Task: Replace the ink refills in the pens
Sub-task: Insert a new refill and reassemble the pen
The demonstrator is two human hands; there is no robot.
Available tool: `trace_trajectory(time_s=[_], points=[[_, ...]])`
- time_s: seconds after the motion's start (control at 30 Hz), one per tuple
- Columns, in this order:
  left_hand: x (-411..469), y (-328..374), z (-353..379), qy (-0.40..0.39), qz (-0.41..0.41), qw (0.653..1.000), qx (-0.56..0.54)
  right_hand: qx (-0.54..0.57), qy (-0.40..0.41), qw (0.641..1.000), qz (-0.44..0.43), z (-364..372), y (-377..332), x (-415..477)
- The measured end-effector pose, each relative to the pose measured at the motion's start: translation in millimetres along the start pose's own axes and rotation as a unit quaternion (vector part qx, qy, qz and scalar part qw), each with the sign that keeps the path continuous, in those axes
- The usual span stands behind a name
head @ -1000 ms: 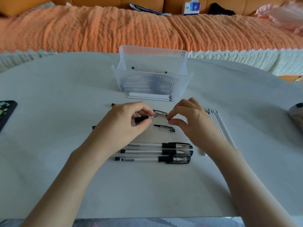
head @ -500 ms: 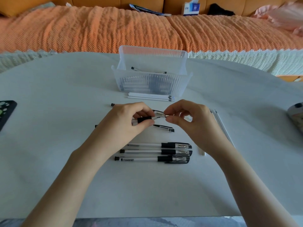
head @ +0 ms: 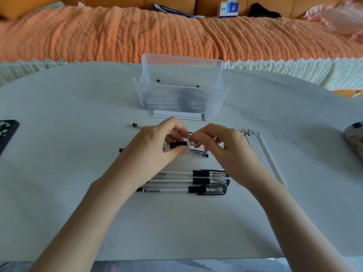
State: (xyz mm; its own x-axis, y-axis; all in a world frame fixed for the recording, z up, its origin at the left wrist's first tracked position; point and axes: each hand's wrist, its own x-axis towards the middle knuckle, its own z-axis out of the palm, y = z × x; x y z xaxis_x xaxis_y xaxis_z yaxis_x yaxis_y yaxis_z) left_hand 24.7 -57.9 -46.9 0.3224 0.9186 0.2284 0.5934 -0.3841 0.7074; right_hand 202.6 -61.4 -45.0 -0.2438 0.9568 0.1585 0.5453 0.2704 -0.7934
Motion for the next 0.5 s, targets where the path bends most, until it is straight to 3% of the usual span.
trace_trajectory(time_s=[0.5], points=[[-0.1,3.1,-1.4,0.007,0.012,1.000,-0.012,0.013,-0.014,1.000,0.017,-3.8,1.3,-0.3]])
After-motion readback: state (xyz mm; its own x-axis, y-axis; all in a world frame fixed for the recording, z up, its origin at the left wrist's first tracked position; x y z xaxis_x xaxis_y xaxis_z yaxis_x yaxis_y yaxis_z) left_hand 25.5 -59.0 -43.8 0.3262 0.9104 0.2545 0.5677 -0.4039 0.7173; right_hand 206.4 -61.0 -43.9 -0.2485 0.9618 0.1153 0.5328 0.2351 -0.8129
